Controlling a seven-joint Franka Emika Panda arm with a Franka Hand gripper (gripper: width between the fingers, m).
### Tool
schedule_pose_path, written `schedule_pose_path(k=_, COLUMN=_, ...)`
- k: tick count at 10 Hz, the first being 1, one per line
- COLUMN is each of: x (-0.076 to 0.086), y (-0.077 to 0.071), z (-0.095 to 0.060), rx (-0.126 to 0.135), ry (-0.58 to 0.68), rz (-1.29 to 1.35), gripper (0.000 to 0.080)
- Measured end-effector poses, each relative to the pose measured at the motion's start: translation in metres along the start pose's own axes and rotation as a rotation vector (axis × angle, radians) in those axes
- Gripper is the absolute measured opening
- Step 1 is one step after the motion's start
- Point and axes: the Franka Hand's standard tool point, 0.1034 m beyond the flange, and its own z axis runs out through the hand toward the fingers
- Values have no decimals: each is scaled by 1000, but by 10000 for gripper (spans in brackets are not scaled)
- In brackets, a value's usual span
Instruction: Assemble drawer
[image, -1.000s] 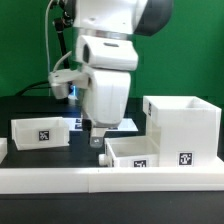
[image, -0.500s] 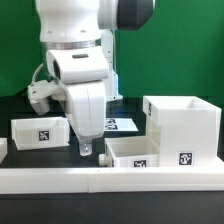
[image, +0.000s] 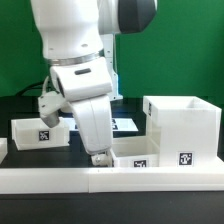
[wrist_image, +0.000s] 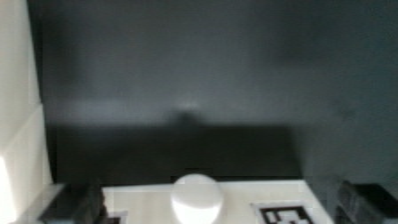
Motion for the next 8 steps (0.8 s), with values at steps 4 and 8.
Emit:
schedule_pose_path(k=4, x=-1, y=1, z=5, rx=-28, ry=-7, rz=74, gripper=649)
schedule_pose_path(k=8, x=2, y=-4, z=13, rx=-135, ry=-38, rz=45, gripper=649)
